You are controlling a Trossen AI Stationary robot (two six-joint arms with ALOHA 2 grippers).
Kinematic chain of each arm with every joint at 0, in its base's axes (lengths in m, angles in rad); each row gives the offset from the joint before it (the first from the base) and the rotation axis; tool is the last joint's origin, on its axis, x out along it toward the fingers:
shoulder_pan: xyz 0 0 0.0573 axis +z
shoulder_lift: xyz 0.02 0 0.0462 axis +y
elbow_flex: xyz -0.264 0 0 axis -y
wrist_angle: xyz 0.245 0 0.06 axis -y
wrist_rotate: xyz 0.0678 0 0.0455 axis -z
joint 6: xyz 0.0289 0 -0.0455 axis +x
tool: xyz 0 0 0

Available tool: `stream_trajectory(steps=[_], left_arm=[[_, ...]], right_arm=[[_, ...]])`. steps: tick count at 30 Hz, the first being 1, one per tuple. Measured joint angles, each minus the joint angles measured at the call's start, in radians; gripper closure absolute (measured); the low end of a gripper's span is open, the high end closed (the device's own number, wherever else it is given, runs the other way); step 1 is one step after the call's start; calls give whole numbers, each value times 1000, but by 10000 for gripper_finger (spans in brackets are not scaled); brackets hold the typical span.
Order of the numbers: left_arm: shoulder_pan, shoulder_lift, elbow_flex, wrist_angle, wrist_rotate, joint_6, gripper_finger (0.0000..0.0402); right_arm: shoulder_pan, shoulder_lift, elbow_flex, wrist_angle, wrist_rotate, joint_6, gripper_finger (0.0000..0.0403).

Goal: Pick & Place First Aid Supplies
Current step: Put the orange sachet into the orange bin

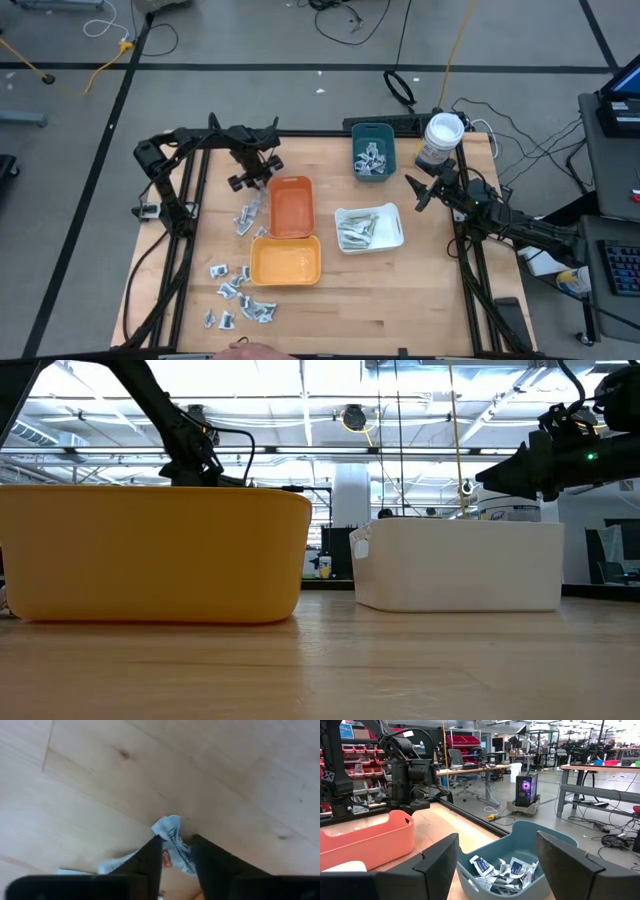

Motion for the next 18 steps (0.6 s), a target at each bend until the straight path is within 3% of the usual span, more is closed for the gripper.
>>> stream_trajectory(steps=[8,18], left_arm=[[1,1,-1,-15,11,19,344],[32,3,2,-22,27,83,306]], right_arm=[[0,0,0,0,0,0,140],[0,0,0,0,0,0,140]])
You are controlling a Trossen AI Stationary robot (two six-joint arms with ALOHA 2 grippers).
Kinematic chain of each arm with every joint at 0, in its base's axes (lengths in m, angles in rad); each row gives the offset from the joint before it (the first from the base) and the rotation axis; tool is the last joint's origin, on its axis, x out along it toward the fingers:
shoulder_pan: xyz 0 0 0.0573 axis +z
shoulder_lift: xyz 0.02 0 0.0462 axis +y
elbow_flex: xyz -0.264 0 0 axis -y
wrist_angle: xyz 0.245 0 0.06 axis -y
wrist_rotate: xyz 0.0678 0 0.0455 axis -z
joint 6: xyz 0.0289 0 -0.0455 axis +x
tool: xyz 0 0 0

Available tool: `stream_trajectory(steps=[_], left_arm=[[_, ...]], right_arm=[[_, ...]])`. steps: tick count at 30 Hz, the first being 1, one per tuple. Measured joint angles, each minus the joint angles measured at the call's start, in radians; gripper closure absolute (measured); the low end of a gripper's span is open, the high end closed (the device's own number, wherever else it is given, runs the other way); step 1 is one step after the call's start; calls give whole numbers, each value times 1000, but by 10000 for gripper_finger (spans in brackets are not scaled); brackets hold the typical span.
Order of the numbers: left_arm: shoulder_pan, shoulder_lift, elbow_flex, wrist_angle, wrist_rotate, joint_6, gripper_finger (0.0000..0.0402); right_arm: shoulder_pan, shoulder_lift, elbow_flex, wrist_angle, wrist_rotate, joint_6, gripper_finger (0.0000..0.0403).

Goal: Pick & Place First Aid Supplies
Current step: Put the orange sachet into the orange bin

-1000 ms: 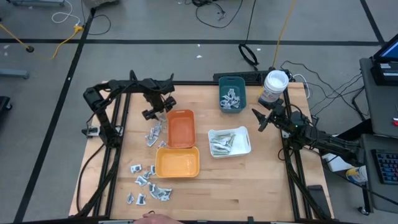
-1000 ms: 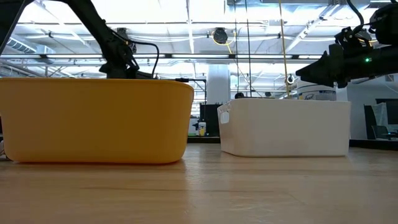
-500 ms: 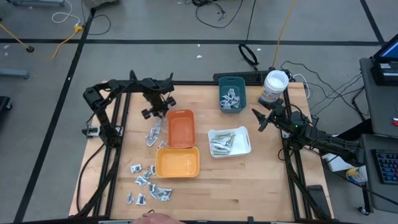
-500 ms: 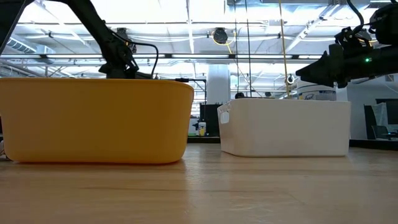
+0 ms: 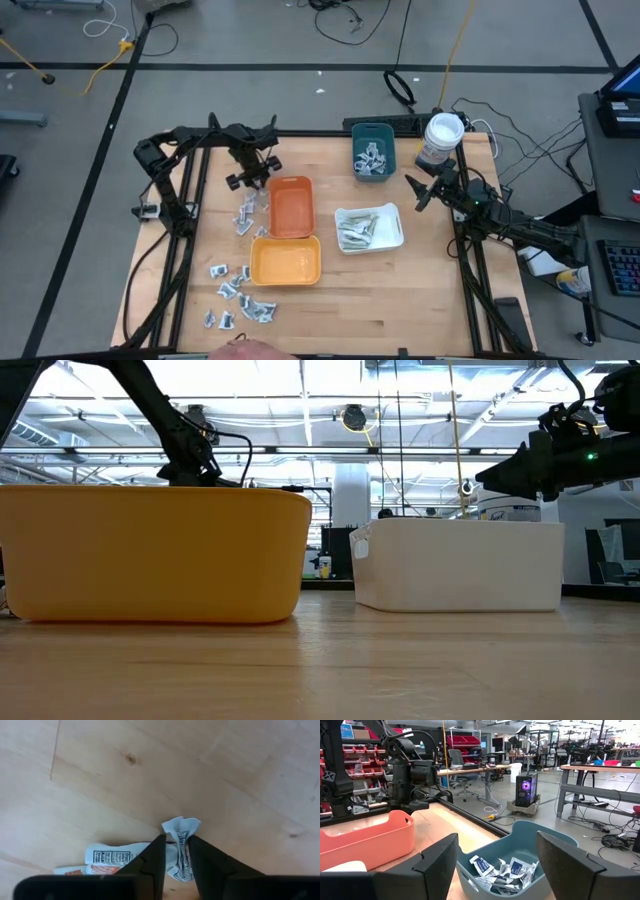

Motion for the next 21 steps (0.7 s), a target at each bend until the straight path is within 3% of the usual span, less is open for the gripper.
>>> stream_trajectory(steps=[6,16,21], left_arm=[[7,0,0,-2,-17,51,287],[20,-1,0,8,-27,145,386],[27,0,1,-7,-21,195,387]], right_arm=[[0,0,0,0,0,0,143],[0,0,0,0,0,0,140],[0,0,0,0,0,0,140]])
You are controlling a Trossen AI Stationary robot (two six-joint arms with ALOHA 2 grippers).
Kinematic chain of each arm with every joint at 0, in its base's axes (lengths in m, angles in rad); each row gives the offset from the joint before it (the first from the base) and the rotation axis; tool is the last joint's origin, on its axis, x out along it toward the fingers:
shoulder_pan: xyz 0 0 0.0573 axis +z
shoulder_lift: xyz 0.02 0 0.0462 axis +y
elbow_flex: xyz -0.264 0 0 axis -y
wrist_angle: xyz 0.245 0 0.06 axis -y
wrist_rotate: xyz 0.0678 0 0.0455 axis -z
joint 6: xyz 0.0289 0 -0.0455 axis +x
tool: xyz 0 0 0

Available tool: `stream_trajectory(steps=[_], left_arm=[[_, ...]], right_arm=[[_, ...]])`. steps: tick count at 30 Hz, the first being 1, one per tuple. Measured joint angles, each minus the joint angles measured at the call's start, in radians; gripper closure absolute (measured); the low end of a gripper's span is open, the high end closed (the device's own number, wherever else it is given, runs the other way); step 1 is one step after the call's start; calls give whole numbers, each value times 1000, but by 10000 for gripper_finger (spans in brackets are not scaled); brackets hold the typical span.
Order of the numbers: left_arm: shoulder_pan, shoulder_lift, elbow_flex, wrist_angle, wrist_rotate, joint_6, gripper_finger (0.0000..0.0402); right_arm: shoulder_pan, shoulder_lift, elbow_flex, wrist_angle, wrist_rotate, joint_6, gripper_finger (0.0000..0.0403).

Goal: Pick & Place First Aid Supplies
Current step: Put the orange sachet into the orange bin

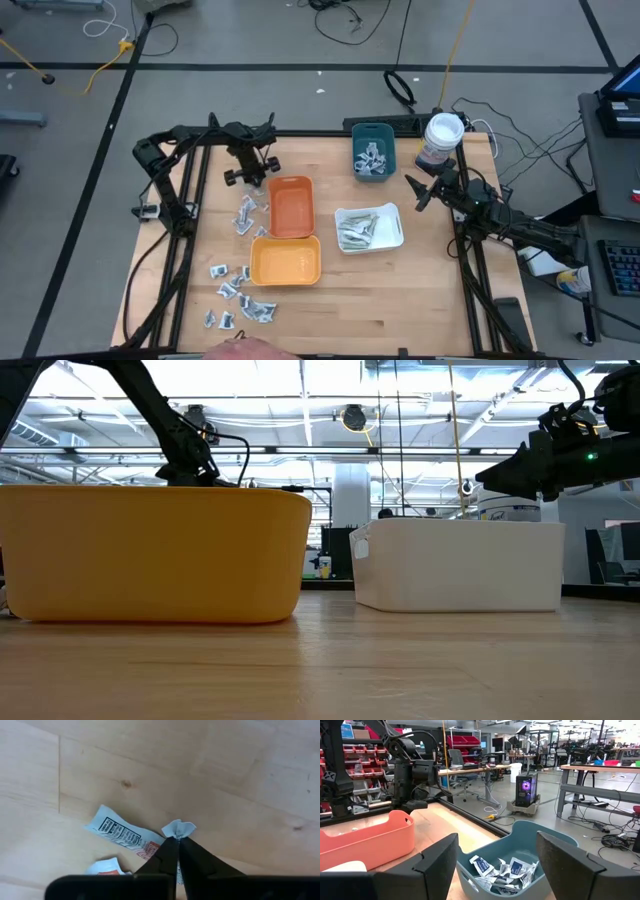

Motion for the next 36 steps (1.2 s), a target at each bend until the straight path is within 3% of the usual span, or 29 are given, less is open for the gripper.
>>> stream_trajectory(steps=[6,11,21,28,36], left_arm=[[16,-23,-3,-13,20,67,391],[39,-130,-2,-45,-31,67,389],[50,-309,-1,-125,-20,188,392],[-52,-331,27,-159,15,474,396],[-262,-331,200,-219,-53,831,399]], right_arm=[[0,0,0,0,0,0,142],[0,0,0,0,0,0,143],[0,0,0,0,0,0,140],[0,0,0,0,0,0,144],[0,0,0,0,0,0,140]])
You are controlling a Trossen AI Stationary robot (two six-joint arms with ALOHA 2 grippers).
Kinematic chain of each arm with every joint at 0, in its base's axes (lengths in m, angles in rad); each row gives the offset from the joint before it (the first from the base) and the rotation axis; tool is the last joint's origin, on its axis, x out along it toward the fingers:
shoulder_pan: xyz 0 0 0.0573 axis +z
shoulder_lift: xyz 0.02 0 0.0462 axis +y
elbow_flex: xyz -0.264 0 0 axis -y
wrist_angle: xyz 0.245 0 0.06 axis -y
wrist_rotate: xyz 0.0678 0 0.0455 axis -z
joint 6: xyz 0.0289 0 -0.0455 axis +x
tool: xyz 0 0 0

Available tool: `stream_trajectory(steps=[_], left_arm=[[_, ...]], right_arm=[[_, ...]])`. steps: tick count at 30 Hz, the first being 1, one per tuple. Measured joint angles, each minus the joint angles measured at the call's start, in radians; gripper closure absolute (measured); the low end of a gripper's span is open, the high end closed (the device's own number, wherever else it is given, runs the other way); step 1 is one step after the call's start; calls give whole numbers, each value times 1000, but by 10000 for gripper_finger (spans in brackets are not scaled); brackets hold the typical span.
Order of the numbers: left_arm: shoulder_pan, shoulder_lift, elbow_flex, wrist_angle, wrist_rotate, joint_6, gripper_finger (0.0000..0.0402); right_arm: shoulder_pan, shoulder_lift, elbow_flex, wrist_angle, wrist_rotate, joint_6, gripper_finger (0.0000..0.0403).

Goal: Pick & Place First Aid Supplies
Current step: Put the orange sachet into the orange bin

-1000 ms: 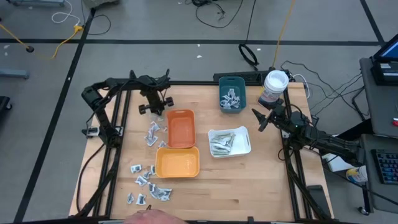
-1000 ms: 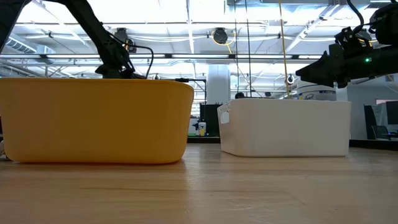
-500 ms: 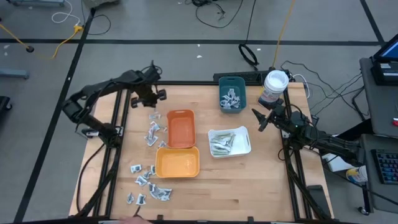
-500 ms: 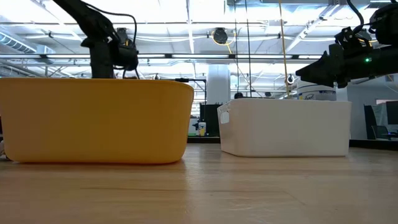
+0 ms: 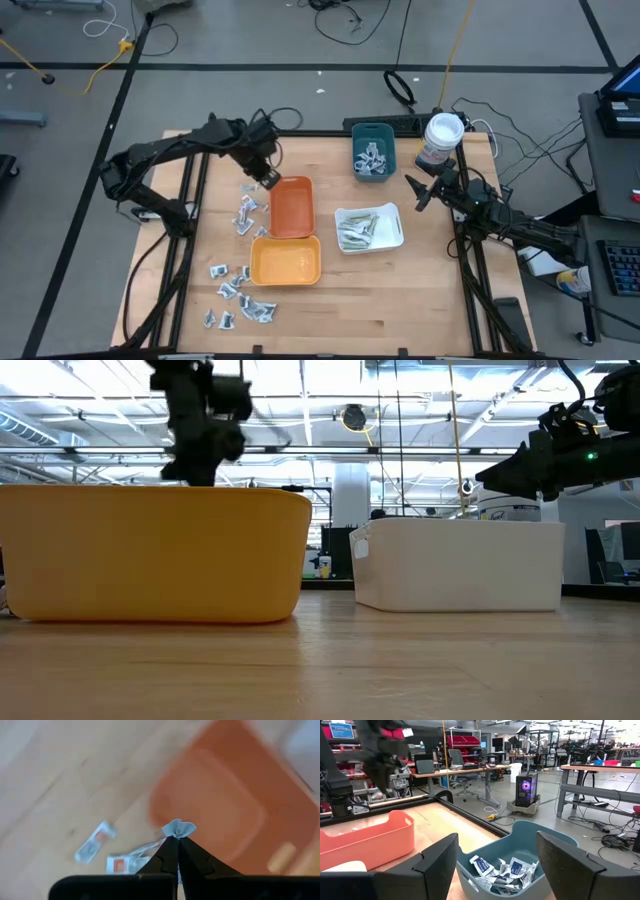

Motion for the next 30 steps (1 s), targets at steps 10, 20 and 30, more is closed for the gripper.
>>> stream_trajectory(steps=[10,20,30], left_arm=[[-198,113,230,-126,-53,309,400],[-309,332,257,-111,-156,410,401],[-355,448,257,-93,-199,409,395]], right_arm=[[0,0,0,0,0,0,141],[0,0,0,0,0,0,141],[0,0,0,0,0,0,140]])
